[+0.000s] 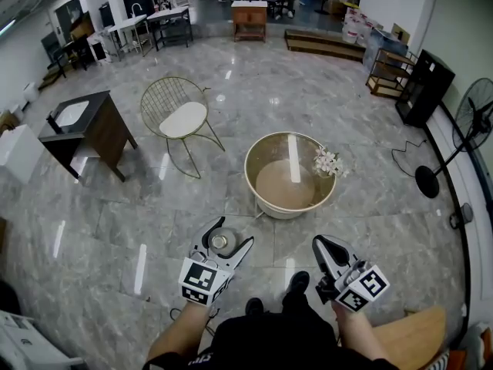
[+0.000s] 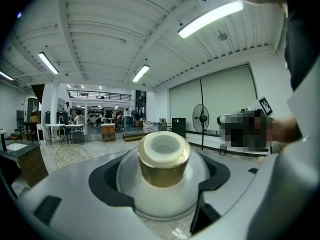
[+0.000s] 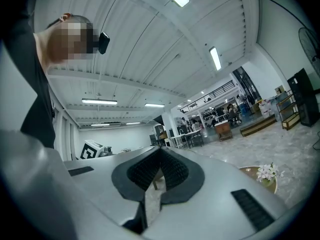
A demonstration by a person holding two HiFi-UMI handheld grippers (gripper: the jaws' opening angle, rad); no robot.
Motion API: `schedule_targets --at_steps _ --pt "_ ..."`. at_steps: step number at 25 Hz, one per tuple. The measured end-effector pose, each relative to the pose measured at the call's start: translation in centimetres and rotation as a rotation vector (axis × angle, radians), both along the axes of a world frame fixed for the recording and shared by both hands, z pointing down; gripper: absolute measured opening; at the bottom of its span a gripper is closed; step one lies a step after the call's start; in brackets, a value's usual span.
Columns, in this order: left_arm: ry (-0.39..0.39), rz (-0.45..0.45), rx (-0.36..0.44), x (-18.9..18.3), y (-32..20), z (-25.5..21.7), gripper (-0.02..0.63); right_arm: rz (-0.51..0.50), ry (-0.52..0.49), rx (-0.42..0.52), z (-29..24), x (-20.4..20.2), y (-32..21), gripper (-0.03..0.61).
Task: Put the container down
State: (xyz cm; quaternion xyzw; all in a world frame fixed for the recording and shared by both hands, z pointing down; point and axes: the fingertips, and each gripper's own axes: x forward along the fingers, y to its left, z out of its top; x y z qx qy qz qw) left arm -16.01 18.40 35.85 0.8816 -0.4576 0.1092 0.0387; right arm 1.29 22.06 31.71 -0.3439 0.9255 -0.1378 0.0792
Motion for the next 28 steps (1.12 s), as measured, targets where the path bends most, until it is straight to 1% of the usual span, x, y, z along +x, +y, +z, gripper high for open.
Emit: schedule_targets --at_steps 4,7,10,16,19,23,28 --pt "-0.008 -0.02 -0.009 0.8 -2.6 0.2 0.348 -0.031 -0.023 -0.005 0.6 0.7 -3.1 0.015" --pt "-0.014 -0.045 -0.021 2.0 -4.9 0.3 0.348 -0.052 -0.041 -0.013 0.9 2.1 -5.8 0.015" --pt "-0.01 -0.075 -0.032 3.9 -7.3 0.2 0.348 -0.075 -0.049 -0.022 1.1 4.4 -8.7 0.015" --pt "0.02 -0.119 -0.036 9.4 -13.0 -0.1 0.348 -0.125 -0.055 -0.031 1.3 9.9 -15.1 0.015" --pt "0.021 -0.142 -0.043 11.8 -15.2 -0.2 0.348 -0.139 -0.049 -0.035 1.5 12.8 -17.8 0.015" --pt "0.013 -0.193 -0.047 14.1 -17.7 0.0 0.348 -0.173 -0.059 -0.032 1.7 15.8 -20.9 0.015" --pt "0.003 -0.245 -0.046 16.6 -19.6 -0.4 0.348 -0.21 -0.067 -0.034 2.0 19.0 -23.2 0.015"
